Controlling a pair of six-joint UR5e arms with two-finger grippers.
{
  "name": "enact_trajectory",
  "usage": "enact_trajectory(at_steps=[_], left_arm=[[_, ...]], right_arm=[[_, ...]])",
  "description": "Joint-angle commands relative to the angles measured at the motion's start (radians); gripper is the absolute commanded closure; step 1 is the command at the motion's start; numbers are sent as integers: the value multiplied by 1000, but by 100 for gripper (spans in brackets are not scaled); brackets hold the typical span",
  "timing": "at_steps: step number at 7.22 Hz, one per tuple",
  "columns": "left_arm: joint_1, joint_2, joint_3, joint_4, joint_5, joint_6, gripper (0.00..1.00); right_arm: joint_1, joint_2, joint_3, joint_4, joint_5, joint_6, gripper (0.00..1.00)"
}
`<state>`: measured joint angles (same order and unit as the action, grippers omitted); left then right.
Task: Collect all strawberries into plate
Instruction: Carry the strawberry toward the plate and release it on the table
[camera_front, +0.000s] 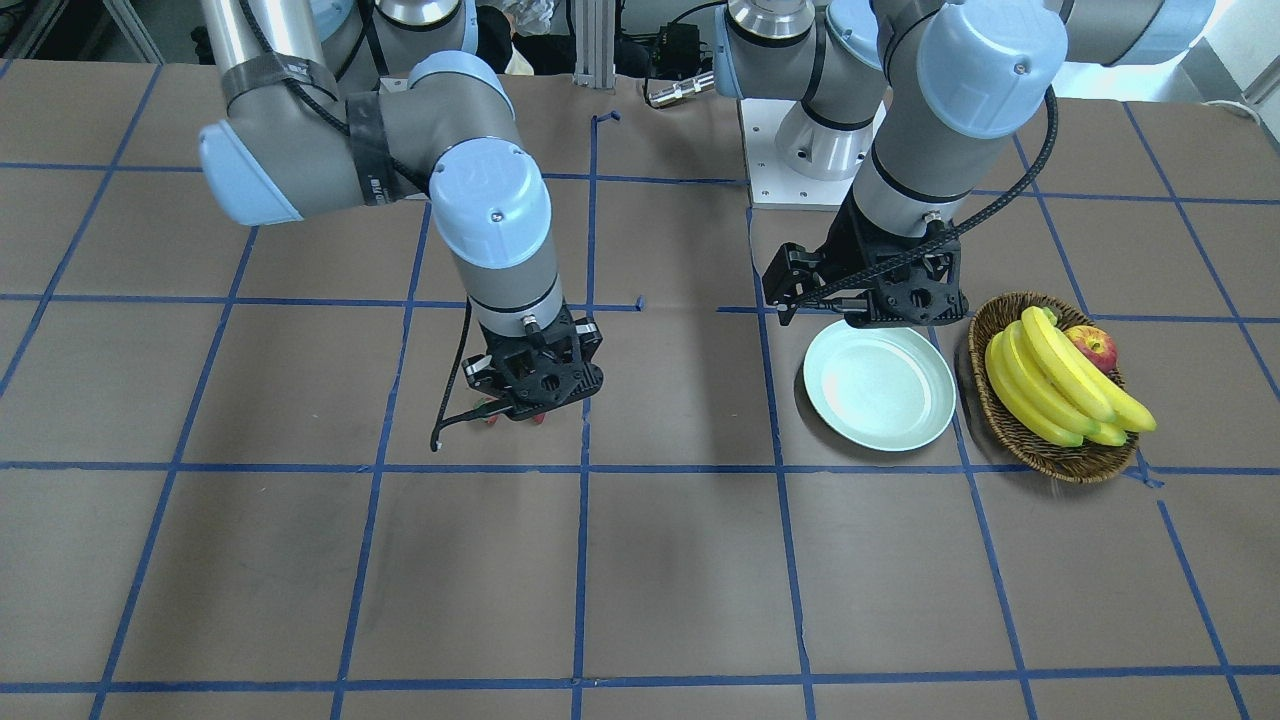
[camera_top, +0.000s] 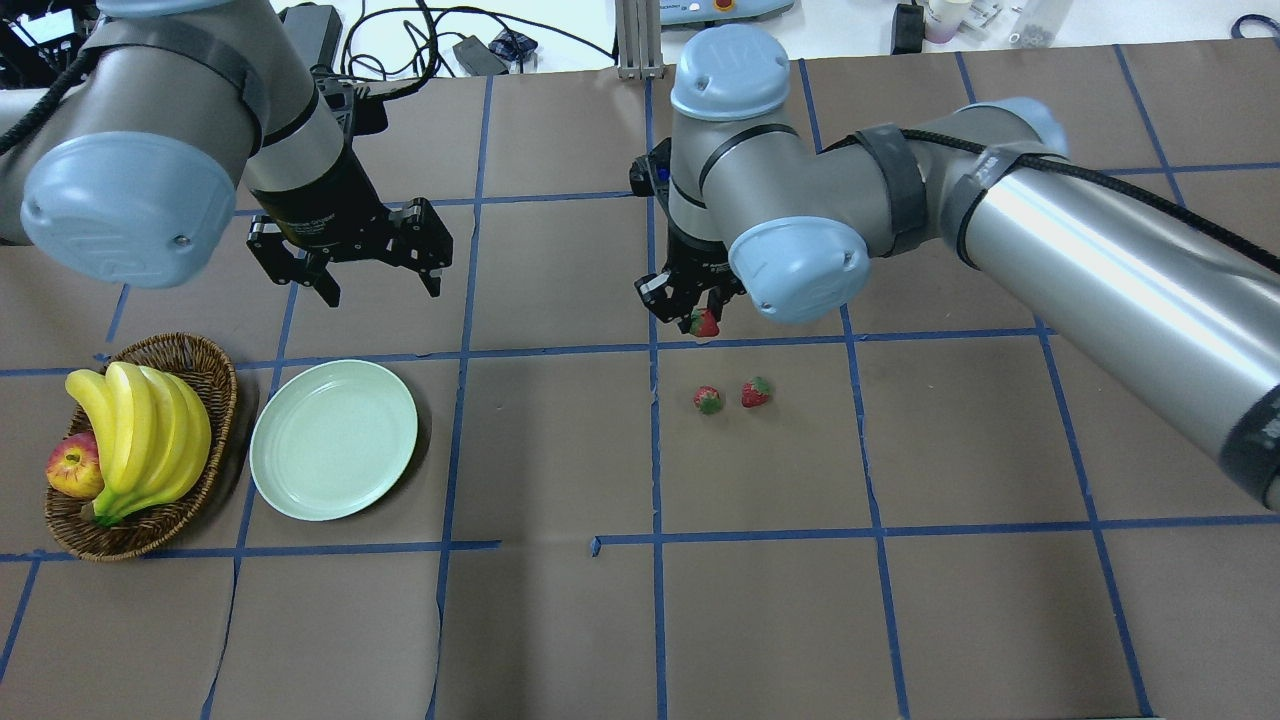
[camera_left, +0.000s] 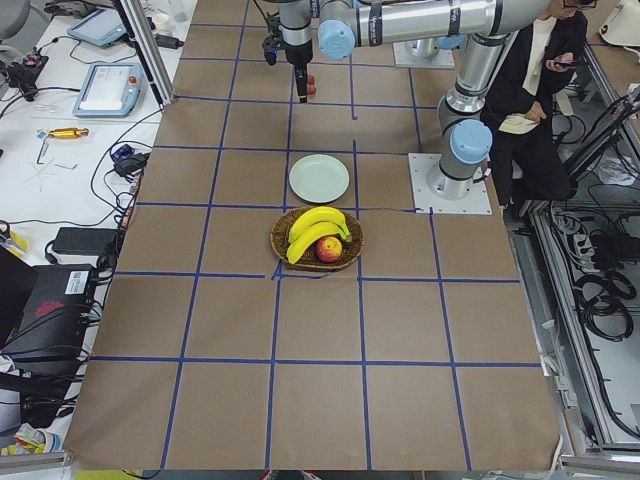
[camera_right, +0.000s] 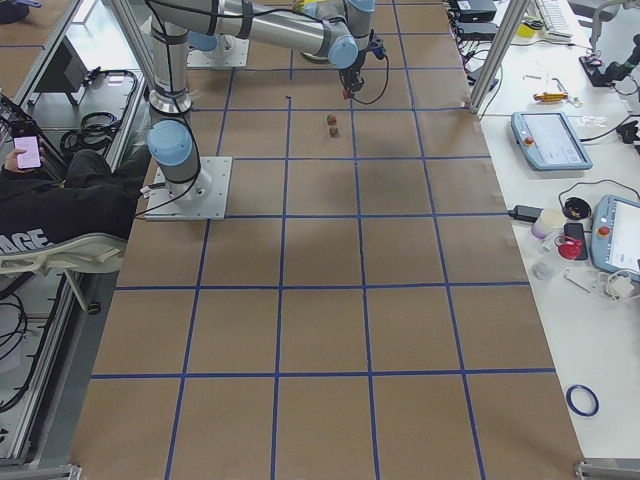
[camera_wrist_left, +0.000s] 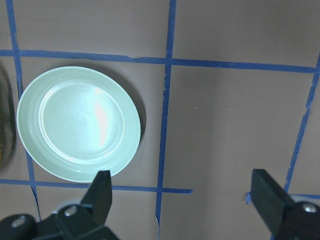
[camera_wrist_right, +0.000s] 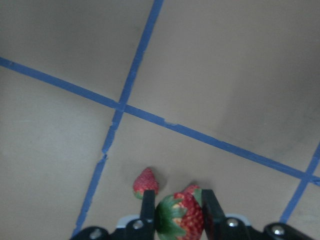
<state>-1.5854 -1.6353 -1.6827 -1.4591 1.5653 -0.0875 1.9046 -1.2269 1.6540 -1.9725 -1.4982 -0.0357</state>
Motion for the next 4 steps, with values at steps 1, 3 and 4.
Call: enact_trajectory(at_steps=[1,3,4], left_arm=[[-2,0,-3,-1,-1,-1,0],[-2,0,-3,-1,-1,0,0],[-1,0,-3,-1,2,0,0]], right_arm=[[69,68,0,-70,38,71,100],[86,118,0,-97,61,72,100],[88,147,0,-100,112,69,100]])
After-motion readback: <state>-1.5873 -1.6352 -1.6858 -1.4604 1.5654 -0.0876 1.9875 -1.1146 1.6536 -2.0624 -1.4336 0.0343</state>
